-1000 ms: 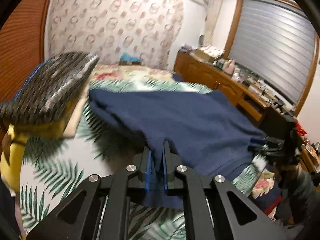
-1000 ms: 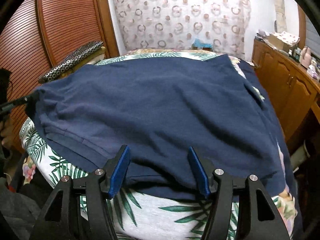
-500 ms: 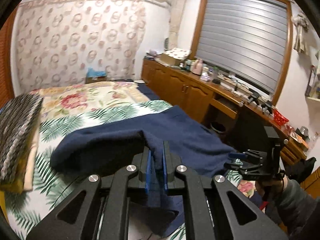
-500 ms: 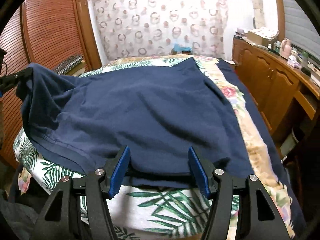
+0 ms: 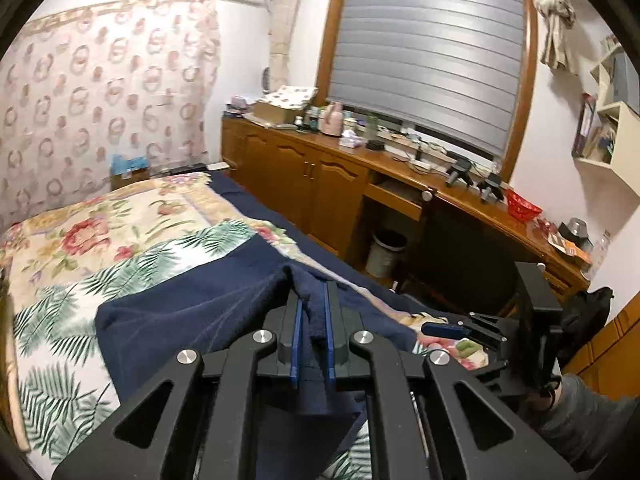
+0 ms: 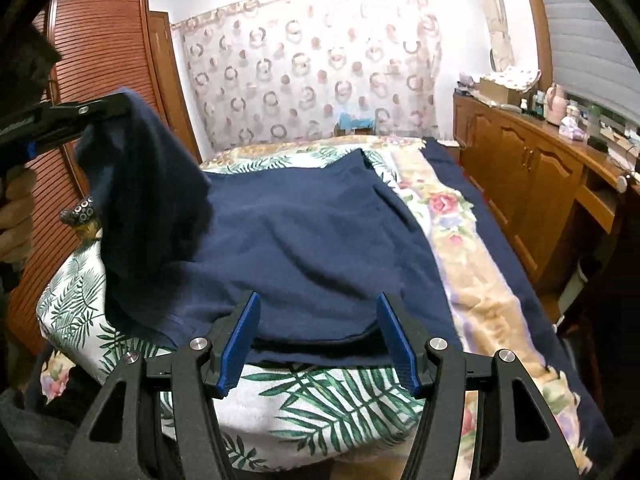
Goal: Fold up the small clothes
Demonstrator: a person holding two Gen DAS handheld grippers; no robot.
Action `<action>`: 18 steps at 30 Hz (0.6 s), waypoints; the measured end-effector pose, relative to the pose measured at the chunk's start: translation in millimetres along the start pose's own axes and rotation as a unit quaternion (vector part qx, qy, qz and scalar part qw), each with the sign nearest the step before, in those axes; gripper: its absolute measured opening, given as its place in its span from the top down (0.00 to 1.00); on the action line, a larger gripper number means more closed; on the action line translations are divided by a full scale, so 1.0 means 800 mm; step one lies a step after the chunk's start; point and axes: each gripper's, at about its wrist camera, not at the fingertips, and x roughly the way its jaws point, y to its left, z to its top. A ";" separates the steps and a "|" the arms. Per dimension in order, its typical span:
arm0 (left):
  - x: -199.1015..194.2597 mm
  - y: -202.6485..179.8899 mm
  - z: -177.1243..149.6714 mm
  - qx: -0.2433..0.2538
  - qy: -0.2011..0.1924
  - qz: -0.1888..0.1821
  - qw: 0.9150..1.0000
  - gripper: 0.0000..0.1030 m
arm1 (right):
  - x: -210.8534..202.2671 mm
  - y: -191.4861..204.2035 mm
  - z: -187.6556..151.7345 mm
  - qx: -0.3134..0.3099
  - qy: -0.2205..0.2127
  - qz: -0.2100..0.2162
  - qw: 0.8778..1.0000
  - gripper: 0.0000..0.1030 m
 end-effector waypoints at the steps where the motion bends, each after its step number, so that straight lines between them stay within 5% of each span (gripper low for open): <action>1: 0.006 -0.007 0.005 0.004 0.003 -0.003 1.000 0.90 | -0.003 0.001 -0.002 0.001 -0.003 -0.001 1.000 0.39; 18: 0.120 -0.060 0.005 0.028 0.087 -0.032 0.995 0.87 | 0.002 -0.026 -0.023 0.020 0.008 -0.026 0.999 0.39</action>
